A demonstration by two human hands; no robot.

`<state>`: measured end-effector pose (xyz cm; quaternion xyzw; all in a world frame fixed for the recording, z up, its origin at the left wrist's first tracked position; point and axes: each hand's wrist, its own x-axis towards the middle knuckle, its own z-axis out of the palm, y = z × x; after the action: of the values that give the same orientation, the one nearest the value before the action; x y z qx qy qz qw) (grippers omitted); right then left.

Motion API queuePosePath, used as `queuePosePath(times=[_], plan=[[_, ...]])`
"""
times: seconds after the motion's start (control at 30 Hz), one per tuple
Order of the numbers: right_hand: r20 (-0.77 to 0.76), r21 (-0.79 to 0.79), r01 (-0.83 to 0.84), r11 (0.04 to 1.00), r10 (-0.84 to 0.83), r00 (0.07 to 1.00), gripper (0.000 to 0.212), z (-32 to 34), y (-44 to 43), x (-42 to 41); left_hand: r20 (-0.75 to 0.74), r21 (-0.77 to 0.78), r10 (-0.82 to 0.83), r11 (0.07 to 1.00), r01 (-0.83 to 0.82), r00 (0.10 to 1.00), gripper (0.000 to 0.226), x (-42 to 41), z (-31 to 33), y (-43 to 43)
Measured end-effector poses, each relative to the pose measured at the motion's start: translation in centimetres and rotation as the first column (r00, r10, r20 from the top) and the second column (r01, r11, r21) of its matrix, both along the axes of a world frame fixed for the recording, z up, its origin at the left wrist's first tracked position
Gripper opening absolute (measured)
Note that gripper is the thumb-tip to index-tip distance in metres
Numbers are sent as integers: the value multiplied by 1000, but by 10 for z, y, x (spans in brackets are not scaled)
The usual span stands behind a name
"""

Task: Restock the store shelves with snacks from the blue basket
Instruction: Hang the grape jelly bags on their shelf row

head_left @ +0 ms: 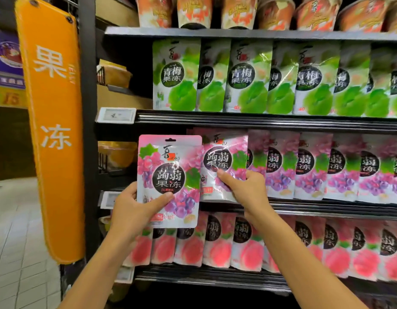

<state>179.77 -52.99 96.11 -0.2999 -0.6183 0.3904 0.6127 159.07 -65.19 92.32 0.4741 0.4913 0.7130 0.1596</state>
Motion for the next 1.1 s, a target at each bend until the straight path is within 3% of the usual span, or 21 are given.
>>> queuePosePath(times=[0.2,0.4,0.7,0.73,0.83,1.1], plan=[[12,-26,122,992,-122,992,57,7,8,-29,-39,21,-57,998,58,998,43,-16,2,6],[57,62,284,957,-288,956,42,-2,11,-41,-45,38,-81,996,82,996,45,-25,1,10],[229,240,259,936,-314,922,35,-3,-4,-21,-6,53,-106,993,106,994,50,-26,-2,9],[272,245,262,933,-326,905,35,-3,-5,-17,3,53,-109,993,108,994,51,-26,-3,9],[344,229,329,916,-392,853,67,-5,-6,-7,29,56,-111,992,110,993,52,-24,-5,9],[445,262,426,866,-500,743,55,-5,-5,3,57,35,-108,994,106,993,51,-23,-10,7]])
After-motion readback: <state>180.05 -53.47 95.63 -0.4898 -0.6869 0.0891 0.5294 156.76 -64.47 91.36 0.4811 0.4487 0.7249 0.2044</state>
